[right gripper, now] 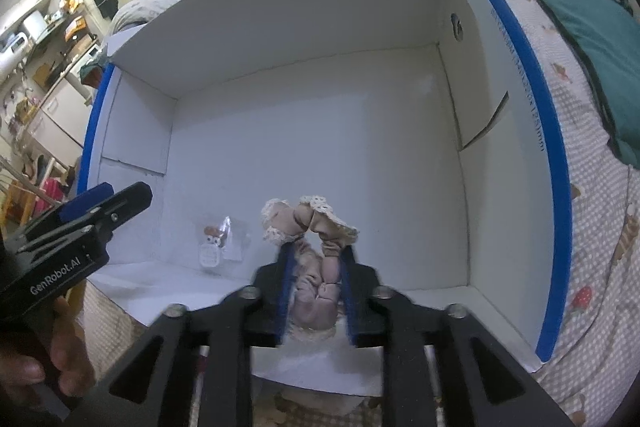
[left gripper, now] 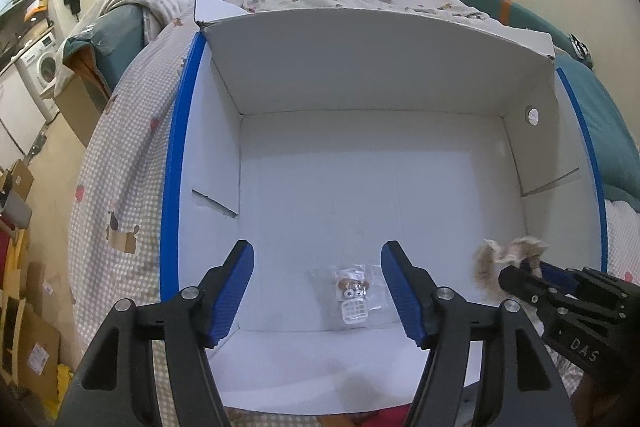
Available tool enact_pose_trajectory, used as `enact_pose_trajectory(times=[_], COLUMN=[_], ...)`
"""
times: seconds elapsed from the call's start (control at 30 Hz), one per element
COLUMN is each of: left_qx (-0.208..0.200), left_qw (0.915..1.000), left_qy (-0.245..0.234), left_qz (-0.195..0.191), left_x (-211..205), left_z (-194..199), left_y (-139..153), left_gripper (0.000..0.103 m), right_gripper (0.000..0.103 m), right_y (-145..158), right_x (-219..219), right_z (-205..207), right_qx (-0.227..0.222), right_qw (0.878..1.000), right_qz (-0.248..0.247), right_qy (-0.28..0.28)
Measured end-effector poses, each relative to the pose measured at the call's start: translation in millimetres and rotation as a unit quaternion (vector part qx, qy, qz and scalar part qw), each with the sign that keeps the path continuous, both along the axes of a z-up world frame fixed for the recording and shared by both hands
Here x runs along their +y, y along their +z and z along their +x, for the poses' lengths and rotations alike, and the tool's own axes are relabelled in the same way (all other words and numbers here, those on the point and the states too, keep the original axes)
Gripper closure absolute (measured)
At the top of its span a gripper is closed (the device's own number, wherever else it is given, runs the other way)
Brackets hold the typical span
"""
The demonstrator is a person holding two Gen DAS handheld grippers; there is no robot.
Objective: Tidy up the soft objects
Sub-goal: 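Open the left gripper to drop the bag while the right releases the doll into the box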
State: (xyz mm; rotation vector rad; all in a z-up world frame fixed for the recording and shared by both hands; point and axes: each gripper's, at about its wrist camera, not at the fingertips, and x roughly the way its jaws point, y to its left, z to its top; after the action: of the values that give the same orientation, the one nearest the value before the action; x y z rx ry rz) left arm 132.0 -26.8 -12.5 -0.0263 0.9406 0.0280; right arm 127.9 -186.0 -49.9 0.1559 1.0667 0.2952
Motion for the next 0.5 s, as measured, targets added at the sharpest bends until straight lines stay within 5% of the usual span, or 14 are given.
enact_pose_trajectory(times=[0.03, 0.07, 0.5], left_qx=[0.001, 0.001, -0.008], left_qw=[1.0, 1.0, 0.9998], left_qy=[0.0, 0.001, -0.006], left_qz=[-0.002, -0.004, 0.014], left_x=[0, 1, -2], left_z=[0, 0, -8], left_y=[0, 0, 8], left_gripper=[0.04, 0.04, 0.04], right_gripper=[0.039, 0.027, 0.026], right_y=[0, 0, 9], right_x=[-2, -4, -12], right_z=[0, 0, -1], right_qx=[0.002, 0.001, -0.016], right_qw=[1.0, 1.0, 0.999], right_qz=[0.004, 0.009, 0.035], right_qy=[-0.005, -0.012, -0.029])
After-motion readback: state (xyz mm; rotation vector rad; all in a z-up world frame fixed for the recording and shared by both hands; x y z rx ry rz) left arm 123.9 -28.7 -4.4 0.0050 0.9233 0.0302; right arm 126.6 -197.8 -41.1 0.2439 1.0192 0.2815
